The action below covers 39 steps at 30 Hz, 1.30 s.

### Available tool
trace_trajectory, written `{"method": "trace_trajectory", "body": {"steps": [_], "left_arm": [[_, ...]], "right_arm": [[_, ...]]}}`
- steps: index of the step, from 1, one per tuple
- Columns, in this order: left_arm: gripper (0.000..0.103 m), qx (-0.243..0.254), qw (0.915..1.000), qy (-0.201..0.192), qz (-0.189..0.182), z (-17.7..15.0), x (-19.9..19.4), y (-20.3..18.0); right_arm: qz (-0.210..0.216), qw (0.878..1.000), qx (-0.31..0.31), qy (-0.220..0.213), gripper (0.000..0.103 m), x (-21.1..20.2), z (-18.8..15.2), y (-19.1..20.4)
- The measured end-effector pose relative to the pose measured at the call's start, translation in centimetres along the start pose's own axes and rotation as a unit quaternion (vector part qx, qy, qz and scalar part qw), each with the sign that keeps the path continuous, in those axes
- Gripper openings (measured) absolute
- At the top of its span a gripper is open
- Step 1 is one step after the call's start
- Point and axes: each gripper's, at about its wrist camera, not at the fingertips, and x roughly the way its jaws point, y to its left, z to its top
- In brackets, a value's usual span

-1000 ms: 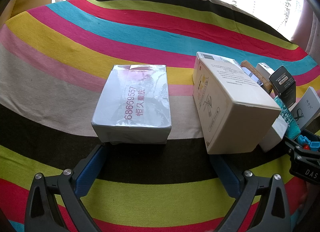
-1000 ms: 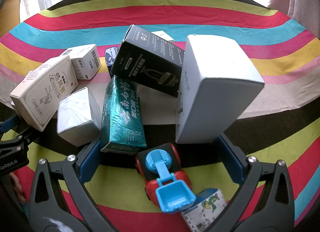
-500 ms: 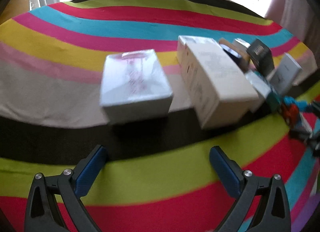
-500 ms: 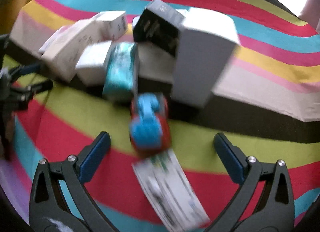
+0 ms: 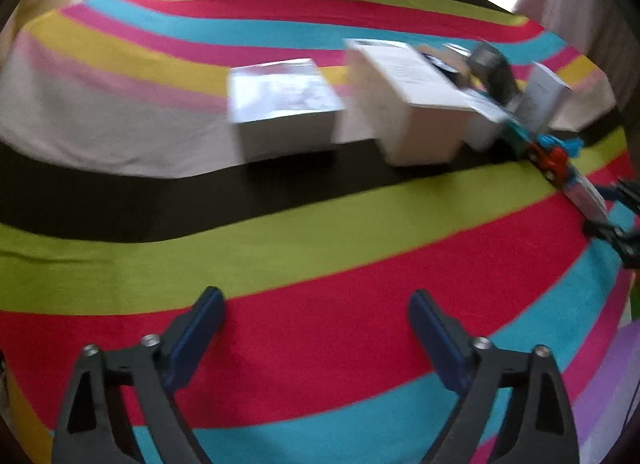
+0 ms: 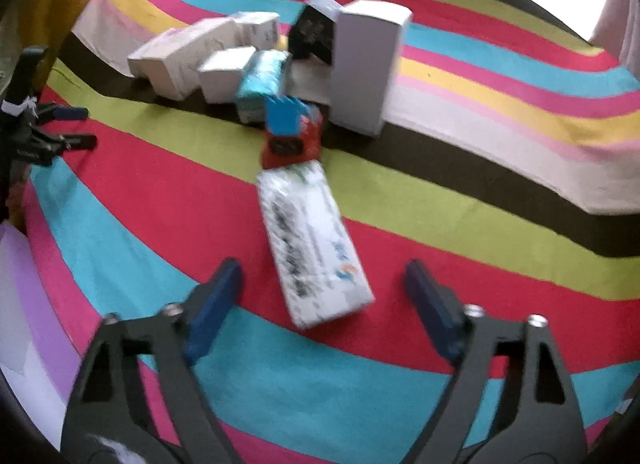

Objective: Organize rigid objects
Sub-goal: 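Grasp the white printed box with the left tool while the right tool grasps the white medicine box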

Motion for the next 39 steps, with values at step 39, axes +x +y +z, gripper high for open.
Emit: {"method": "trace_trajectory", "body": {"steps": [39], "left_arm": [[0.052, -0.023, 0.9995, -0.011, 0.017, 10.8, 6.2, -5.9]], "right_arm": [[-0.055, 0.993, 0.097, -0.049, 0.038, -1.6, -2.4, -4.3]]}}
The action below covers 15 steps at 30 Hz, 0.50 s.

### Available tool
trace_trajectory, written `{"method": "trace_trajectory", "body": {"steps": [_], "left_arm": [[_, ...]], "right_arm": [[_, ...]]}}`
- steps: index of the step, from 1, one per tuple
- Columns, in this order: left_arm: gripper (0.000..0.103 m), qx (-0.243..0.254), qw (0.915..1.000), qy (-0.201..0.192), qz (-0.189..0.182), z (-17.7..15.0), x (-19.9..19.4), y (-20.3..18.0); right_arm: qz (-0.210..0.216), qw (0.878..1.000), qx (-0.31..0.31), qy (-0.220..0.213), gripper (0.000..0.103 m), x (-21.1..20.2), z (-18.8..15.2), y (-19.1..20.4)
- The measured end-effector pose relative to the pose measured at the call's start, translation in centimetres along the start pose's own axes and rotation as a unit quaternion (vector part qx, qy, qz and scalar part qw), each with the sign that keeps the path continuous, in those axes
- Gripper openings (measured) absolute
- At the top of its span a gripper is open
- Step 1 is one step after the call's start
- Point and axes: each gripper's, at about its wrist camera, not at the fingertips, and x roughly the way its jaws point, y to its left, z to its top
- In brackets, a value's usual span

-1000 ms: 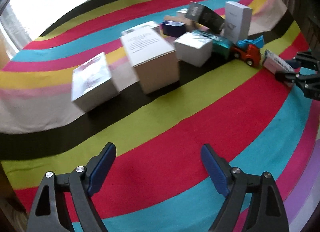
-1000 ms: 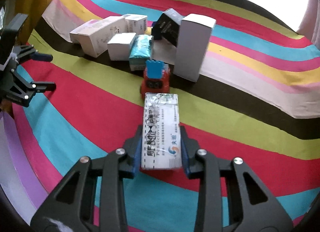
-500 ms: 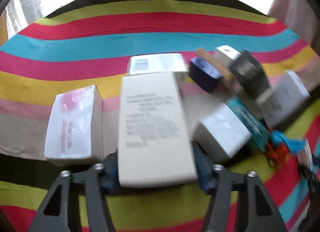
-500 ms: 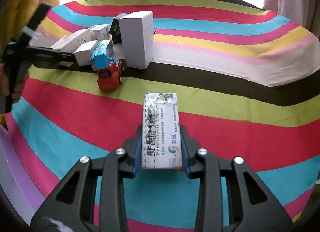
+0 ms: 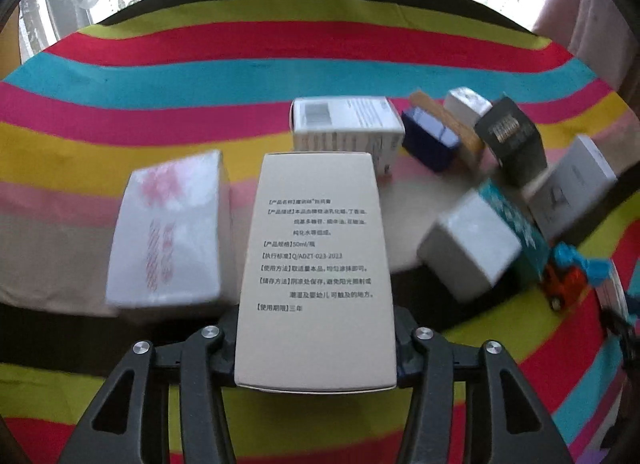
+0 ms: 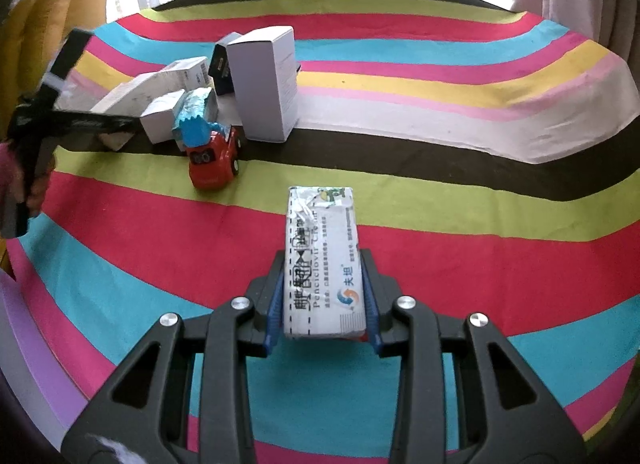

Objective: Organize rigid objects
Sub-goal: 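Carry both held boxes over to the white open box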

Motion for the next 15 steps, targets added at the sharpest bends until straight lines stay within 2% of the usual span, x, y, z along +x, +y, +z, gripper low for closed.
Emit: {"method": "trace_trajectory", "body": {"steps": [7, 15], "left_arm": [[0.051, 0.028, 0.9994, 0.008, -0.018, -4.0, -2.1, 1.8], [0.052, 0.036, 0.9986, 0.033, -0.019, -6.4, -2.9, 5.0]], "right_arm": [[-0.007, 0.999, -0.022, 0.039, 0.037, 0.3, 0.7, 2.4], [0.009, 0.99, -0.075, 0.123, 0.037, 0.9, 2.0, 6.8]]}}
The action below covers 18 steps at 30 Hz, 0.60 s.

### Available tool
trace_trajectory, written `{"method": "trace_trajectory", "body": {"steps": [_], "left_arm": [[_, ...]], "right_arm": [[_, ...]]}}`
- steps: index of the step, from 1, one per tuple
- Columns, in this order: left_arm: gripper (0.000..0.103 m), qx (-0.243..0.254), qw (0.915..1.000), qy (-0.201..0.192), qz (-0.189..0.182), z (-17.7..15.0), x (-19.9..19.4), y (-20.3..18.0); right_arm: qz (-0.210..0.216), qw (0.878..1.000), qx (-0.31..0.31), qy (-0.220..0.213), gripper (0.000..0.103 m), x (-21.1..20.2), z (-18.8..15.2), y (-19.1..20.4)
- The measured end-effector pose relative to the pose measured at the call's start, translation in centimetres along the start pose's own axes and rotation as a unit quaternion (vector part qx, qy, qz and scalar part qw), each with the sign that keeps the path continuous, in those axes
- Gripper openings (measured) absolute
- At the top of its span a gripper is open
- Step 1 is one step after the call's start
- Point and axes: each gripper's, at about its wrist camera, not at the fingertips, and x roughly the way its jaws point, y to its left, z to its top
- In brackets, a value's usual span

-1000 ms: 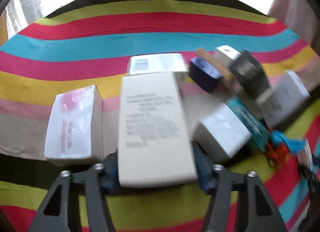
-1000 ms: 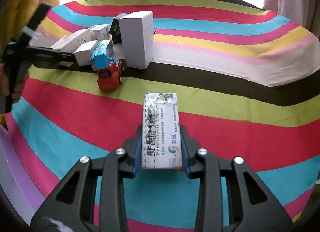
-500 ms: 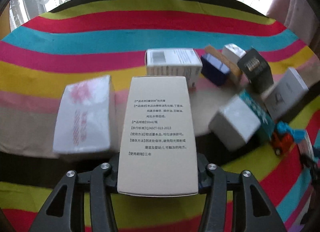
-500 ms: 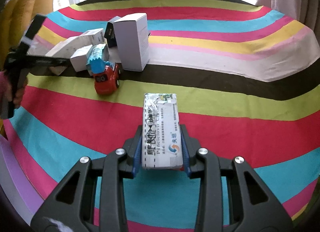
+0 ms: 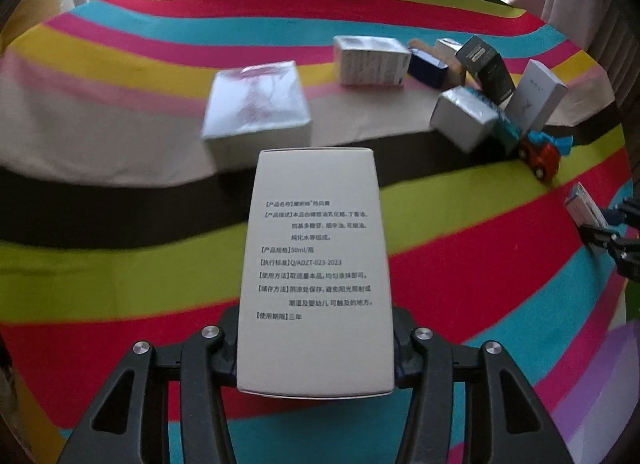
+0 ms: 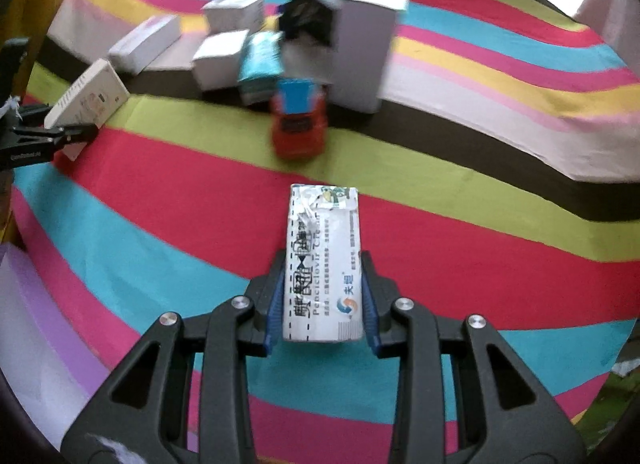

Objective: Organize rigid objects
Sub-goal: 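Carry both held boxes over to the white open box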

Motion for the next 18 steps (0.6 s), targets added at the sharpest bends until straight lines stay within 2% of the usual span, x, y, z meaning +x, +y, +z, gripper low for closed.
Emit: {"method": "trace_trajectory", "body": {"steps": [4, 8, 14, 18], "left_arm": [[0.051, -0.01, 0.9999, -0.003, -0.008, -2.4, -1.8, 0.6], [0.052, -0.024, 0.9996, -0.01, -0.013, -3.8, -2.6, 1.3], [0.052, -0.033, 0.9972, -0.065, -0.017, -6.7, -7.8, 2.2], [0.052, -0.046, 0.9922, -0.109, -0.038, -8.7, -11.6, 1.5]], "right_arm": [[-0.004, 0.998, -0.048, 0.032, 0.037, 0.1, 0.6, 2.8], [-0.012, 0.995, -0.087, 0.043, 0.037, -0.1, 0.7, 5.7], [-0.01, 0.995, -0.101, 0.002, 0.037, -2.5, 1.2, 9.3], [0.002, 0.994, -0.103, -0.029, 0.037, -4.6, 1.6, 11.3]]}}
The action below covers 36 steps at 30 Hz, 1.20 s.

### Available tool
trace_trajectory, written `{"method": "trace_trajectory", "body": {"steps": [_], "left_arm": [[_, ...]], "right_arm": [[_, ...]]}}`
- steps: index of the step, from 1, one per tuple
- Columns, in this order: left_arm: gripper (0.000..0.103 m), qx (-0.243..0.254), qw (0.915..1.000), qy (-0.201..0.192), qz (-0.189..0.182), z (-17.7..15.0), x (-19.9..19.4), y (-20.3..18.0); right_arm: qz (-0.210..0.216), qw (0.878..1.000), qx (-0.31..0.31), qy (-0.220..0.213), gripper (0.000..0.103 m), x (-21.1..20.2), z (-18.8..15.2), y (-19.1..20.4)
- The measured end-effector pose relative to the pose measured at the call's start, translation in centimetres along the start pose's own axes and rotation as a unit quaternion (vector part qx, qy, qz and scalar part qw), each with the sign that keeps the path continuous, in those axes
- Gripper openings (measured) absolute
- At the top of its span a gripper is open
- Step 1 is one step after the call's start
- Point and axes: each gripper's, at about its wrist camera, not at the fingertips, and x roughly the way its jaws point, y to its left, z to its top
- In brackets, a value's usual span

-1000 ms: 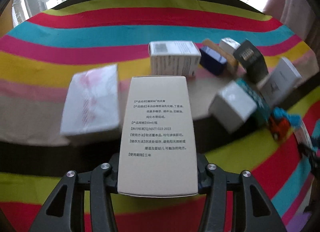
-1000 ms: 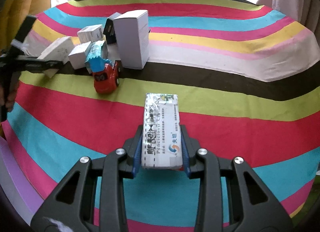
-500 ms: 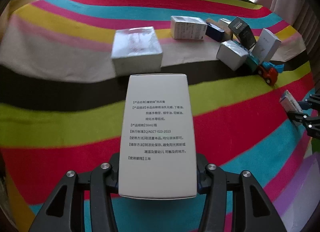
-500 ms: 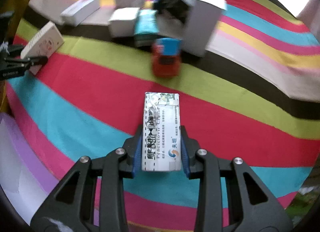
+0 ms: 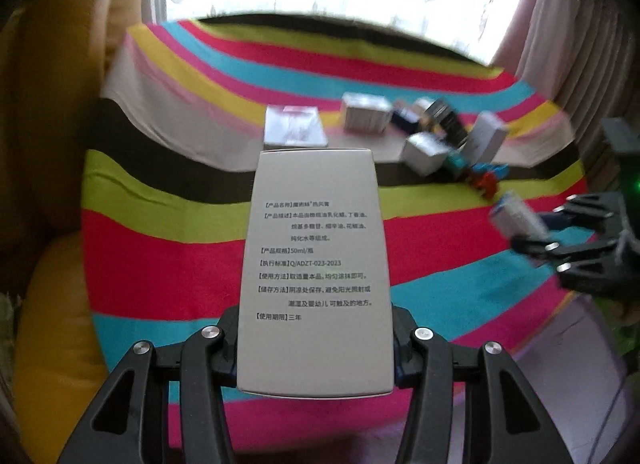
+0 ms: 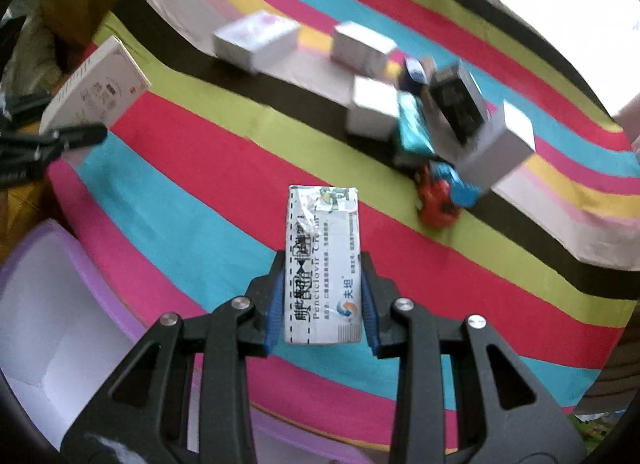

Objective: Organize rigid objects
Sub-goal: 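Carry both held boxes over to the white open box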

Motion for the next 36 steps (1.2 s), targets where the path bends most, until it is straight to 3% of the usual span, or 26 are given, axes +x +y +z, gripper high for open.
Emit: {"method": "trace_trajectory", "body": {"steps": [5, 16, 36], "left_arm": [[0.052, 0.006, 0.9993, -0.033, -0.015, -2.0, -3.7, -1.8], [0.052, 0.03, 0.9967, -0.075, 0.007, -4.6, -8.9, -4.0], [0.052, 0.114, 0.9897, -0.086, -0.008, -7.6, -13.2, -11.9]], "right_arm": [[0.009, 0.999, -0.007, -0.036, 0.037, -2.2, 0.3, 3.2], [0.032, 0.996, 0.007, -0.079, 0.037, -5.9, -2.5, 5.9], [0.047, 0.993, 0.036, -0.105, 0.037, -11.3, -11.5, 6.4]]}}
